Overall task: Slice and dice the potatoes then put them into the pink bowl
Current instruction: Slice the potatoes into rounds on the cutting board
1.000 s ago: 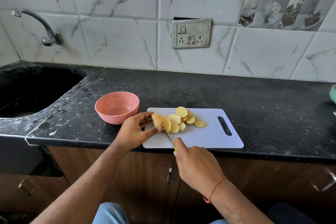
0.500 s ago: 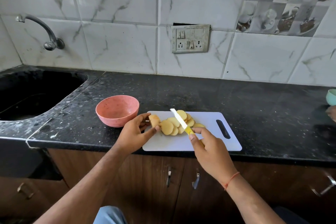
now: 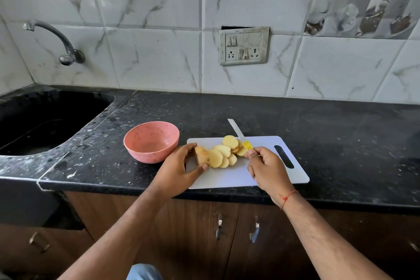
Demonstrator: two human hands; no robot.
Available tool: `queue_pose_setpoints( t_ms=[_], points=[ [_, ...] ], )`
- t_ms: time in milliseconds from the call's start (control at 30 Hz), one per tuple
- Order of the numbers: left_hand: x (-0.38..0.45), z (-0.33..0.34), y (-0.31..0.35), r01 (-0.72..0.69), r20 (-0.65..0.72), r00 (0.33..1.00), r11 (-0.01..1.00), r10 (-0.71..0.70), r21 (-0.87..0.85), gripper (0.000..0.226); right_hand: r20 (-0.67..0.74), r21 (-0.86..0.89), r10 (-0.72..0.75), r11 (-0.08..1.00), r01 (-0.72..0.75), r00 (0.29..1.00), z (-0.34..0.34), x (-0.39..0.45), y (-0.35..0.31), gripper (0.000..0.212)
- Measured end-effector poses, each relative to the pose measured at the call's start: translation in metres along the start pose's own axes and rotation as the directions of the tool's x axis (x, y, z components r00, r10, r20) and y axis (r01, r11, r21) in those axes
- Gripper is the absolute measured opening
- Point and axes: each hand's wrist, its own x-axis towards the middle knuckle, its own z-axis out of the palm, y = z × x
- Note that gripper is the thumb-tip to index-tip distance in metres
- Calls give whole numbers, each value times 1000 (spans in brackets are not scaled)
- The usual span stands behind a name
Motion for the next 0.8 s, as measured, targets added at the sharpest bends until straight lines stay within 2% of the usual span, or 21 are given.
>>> queue_pose_setpoints(
  t_ms=[233,333,433,600,800],
  points=[
    [-4,1,1,-11,-18,1000,999,11,34,91,44,-38,48,998,-46,998,-2,2,-2,19],
    [-9,0,7,-6,-25,1000,996,8,87,90,82,-198,6,980,10,997,-3,-6,-14,24],
    [-11,0,10,12,-43,999,996,-8,94,89,153,-397,-49,911,107,987,3,-23,-26,31],
    [-12,1,16,54,-43,998,996,-51,69,86,279,-470,-47,864,179,959,16,-49,-43,27],
    [-11,1,18,66,-66,996,992,-59,104,99,218,-597,-119,769,229,969,30,-62,-47,25]
  ],
)
